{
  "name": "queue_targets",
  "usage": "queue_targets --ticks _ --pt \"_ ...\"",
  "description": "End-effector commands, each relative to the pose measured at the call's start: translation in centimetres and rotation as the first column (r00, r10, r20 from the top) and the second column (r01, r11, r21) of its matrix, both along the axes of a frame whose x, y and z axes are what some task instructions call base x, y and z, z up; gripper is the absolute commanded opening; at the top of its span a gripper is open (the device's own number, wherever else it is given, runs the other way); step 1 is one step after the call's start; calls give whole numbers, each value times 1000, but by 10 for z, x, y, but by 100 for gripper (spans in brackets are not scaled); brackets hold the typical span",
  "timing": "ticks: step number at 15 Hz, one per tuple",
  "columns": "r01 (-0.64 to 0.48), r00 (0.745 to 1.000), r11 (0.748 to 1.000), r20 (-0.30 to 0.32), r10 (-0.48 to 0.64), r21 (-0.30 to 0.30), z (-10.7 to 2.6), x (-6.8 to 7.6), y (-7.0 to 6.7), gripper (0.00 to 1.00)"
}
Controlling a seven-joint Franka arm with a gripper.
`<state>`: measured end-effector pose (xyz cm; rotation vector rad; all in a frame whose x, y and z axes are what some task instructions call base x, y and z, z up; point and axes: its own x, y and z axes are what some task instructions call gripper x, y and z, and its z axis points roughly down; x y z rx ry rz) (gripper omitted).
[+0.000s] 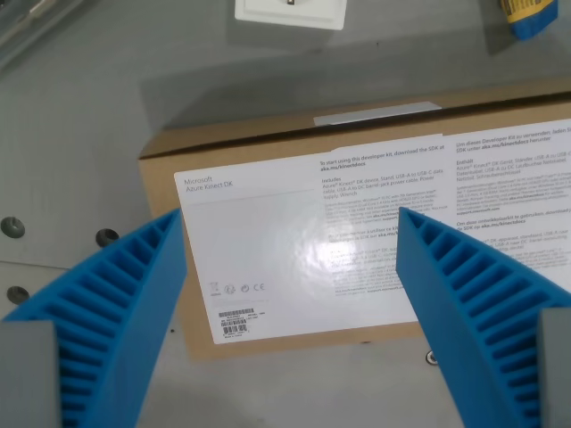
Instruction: Move above the white socket
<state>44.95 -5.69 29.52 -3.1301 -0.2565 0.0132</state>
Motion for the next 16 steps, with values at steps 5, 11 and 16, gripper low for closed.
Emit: queue_targets --ticks 5,11,16 --pt "1 1000 1000 6 -1 0 2 0 0 100" --pt "11 1000 1000 5 -11 -1 -1 3 0 100" --pt "26 1000 1000 8 -26 -2 -5 7 0 100"
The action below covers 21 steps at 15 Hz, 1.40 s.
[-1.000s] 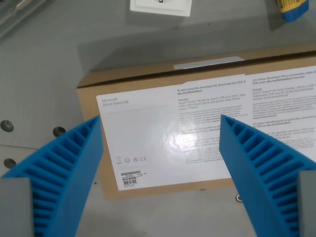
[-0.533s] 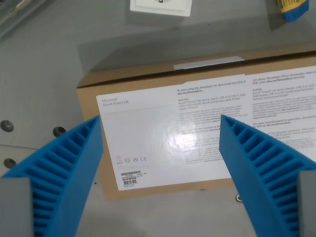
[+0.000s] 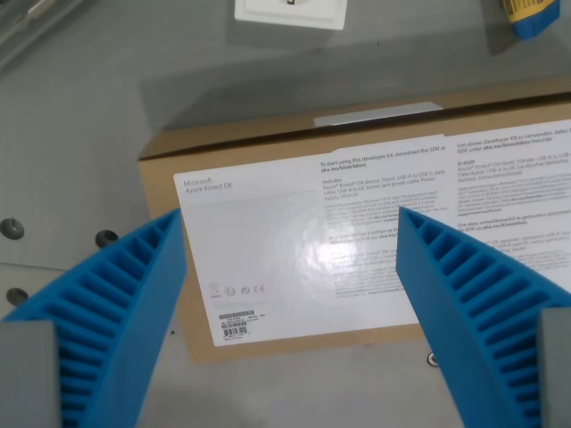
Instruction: Move above the white socket
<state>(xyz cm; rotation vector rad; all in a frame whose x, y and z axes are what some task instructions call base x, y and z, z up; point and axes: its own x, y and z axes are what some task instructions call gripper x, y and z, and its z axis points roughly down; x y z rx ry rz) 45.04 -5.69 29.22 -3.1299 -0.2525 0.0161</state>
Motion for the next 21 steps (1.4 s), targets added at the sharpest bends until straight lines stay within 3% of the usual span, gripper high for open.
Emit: queue_targets --ticks 1,21 --pt "27 1000 1000 8 -27 -2 -4 8 0 100" --pt "100 995 995 -23 -100 7 -45 47 4 100"
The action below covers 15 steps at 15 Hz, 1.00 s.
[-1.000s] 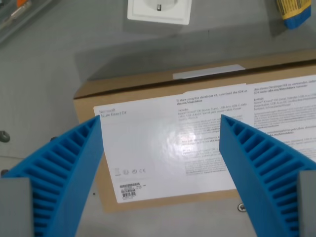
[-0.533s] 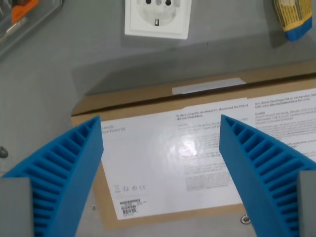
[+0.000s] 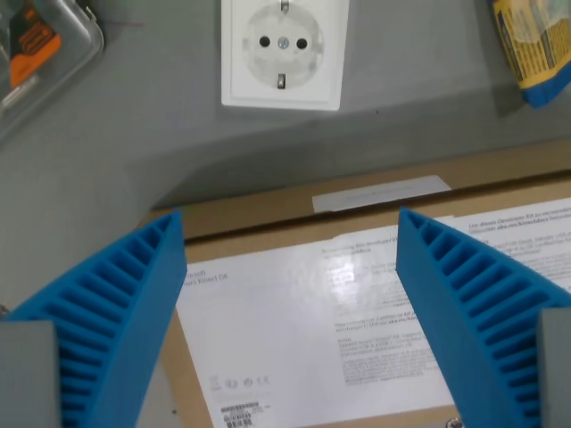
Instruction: Move above the white socket
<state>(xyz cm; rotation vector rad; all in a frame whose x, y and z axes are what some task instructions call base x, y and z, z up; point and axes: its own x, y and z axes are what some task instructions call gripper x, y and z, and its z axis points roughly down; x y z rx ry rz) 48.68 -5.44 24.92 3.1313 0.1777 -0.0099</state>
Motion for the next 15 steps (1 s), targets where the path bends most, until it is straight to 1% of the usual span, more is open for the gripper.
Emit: queue_targets --ticks 1,9,15 --pt "57 998 998 -26 -57 15 -5 13 2 100" --pt "84 996 996 -35 -84 15 -28 32 3 100" --pt "97 995 995 -29 -97 13 -42 43 5 100"
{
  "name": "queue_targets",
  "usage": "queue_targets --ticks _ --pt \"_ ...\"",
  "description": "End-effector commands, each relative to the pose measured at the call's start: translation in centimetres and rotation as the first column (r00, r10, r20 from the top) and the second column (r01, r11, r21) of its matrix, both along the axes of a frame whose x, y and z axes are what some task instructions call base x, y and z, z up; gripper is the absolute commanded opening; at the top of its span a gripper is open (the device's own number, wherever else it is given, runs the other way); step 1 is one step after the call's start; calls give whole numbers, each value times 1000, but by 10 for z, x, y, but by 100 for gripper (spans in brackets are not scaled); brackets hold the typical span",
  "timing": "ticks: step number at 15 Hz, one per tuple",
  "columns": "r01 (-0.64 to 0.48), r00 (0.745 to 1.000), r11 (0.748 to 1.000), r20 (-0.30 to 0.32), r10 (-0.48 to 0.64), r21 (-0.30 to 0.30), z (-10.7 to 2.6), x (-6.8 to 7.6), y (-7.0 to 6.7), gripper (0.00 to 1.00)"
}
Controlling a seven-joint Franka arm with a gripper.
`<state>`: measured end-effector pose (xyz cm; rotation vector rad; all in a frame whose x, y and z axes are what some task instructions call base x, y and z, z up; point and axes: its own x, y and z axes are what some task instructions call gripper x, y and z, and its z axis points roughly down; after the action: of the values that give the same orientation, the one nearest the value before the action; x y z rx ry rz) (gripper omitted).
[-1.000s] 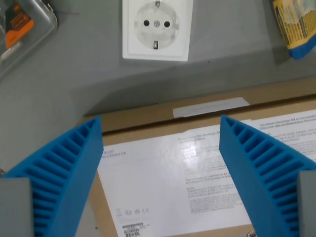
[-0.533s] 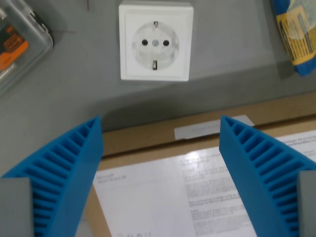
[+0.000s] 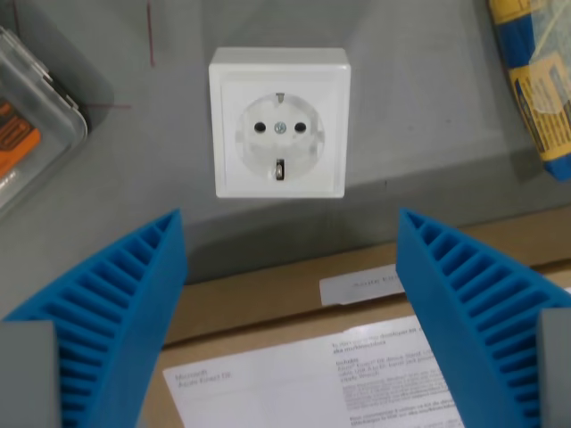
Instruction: Move above the white socket
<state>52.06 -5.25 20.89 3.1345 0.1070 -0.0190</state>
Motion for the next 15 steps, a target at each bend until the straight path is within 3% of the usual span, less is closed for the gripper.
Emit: queue_targets --ticks 1,15 --pt "55 998 998 -22 -54 13 -3 10 3 100" --pt "54 998 998 -36 -53 14 -23 28 4 100"
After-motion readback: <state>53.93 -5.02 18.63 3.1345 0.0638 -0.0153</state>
